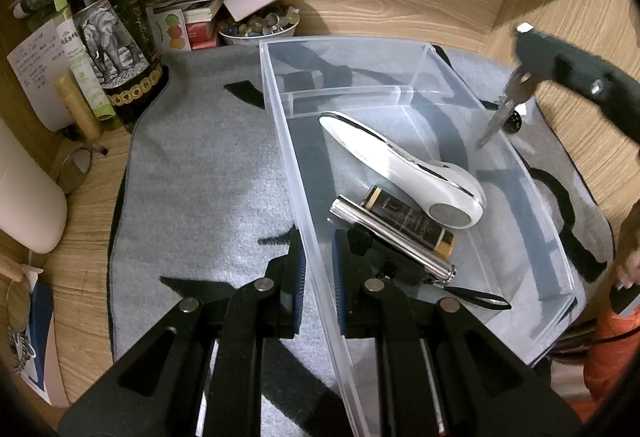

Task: Organize rigid objects
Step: 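Lower the keys into the clear box with the right tool and release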

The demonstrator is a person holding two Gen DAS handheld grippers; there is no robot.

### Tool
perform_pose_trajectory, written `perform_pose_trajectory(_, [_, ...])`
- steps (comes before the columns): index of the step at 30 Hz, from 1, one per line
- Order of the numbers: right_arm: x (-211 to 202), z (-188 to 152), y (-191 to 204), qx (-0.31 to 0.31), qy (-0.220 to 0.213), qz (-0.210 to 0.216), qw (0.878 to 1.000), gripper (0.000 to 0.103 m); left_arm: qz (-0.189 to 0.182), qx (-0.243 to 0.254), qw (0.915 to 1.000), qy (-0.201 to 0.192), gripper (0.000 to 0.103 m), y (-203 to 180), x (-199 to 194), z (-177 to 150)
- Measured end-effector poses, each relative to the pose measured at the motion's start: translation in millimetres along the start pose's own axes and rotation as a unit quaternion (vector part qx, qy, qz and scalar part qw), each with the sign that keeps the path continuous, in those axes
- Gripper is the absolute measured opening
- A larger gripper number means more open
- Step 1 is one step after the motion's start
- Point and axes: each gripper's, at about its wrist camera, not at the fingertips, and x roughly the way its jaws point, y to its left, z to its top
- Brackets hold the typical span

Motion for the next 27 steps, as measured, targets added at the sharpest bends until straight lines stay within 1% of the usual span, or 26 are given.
perform_pose_trajectory(6, [27,-7,14,-0.022,0.045,0.015,0.999,0.021,-0.001,0.0,1.0,-0.001,0.012,1,0,-1])
perform_pose_trajectory(9, [42,-14,18,-0.03,0.075,0.024,0.996,0.021,-0.001,0.0,1.0,-0.001,0.012,1,0,-1])
perform_pose_trajectory(13, [56,-22,24,-0.043,0.103,0.028,0.993,0.021,-0.001,0.0,1.0,-0.001,0.012,1,0,-1])
perform_pose_trajectory(17, [62,-26,26,-0.05,0.116,0.036,0.991,0.02,-0.001,0.0,1.0,0.0,0.012,1,0,-1])
perform_pose_trajectory(23, [64,-28,31,-0.061,0.126,0.034,0.99,0.021,-0.001,0.0,1.0,0.0,0.012,1,0,-1])
perform_pose_trajectory(27, [60,-26,29,-0.056,0.123,0.033,0.99,0.026,-0.001,0.0,1.0,0.0,0.012,0,0,-1])
